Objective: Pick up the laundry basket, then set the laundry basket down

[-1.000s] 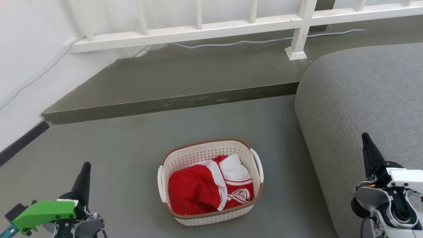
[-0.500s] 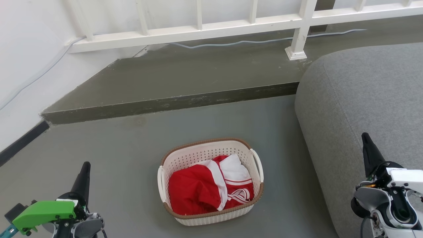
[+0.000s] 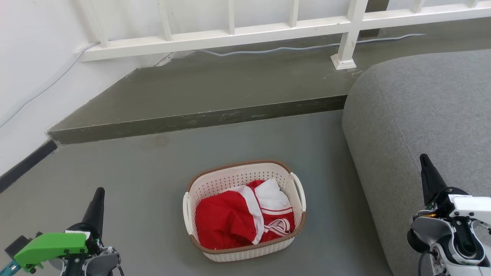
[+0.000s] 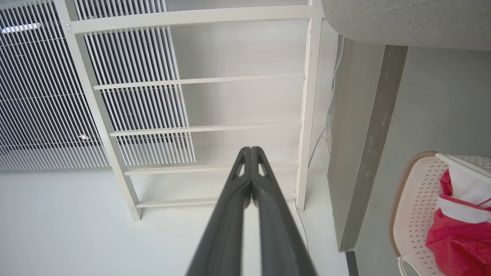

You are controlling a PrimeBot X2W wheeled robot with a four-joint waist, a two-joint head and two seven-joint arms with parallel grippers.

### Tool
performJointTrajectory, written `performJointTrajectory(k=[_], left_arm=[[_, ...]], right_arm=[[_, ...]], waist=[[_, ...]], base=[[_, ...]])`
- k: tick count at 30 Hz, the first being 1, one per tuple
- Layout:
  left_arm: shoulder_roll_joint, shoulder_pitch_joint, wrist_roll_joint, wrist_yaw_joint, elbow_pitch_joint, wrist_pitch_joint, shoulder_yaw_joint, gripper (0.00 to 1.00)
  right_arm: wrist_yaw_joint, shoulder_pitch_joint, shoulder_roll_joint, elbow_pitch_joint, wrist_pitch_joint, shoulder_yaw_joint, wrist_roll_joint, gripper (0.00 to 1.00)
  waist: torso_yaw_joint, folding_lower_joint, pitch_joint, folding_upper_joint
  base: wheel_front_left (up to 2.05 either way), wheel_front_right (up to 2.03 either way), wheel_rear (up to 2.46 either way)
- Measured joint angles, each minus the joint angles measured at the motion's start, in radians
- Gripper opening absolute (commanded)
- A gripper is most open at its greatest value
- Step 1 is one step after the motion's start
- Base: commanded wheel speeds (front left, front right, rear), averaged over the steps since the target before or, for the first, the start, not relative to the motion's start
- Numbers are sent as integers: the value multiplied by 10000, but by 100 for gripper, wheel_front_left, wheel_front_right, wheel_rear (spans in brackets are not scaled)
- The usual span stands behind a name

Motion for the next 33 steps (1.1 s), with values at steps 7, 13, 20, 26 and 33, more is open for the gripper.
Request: performJointTrajectory(k=[7,13,20,26,33], left_arm=[[-2,0,0,0,-2,2,8,0],[-4,0,2,0,-6,2,13,0],[-10,0,2,0,-10,2,25,0],[-17,-1,2,0,-12,4,31,0],[-23,-1,2,0,-15,15,40,0]], right_arm=[[0,0,6,-2,2,-8,-8,0],[0,0,17,-4,2,-13,-10,0],[77,0,27,-8,2,-21,-10,0],[77,0,31,-10,4,-27,-10,0],[77,0,33,-12,4,-35,-12,0]], waist=[[0,0,0,0],[0,0,0,0],[0,0,1,0],[0,0,1,0],[0,0,1,0]], base=[[0,0,0],[0,0,0],[0,0,0],[0,0,0],[0,0,0]])
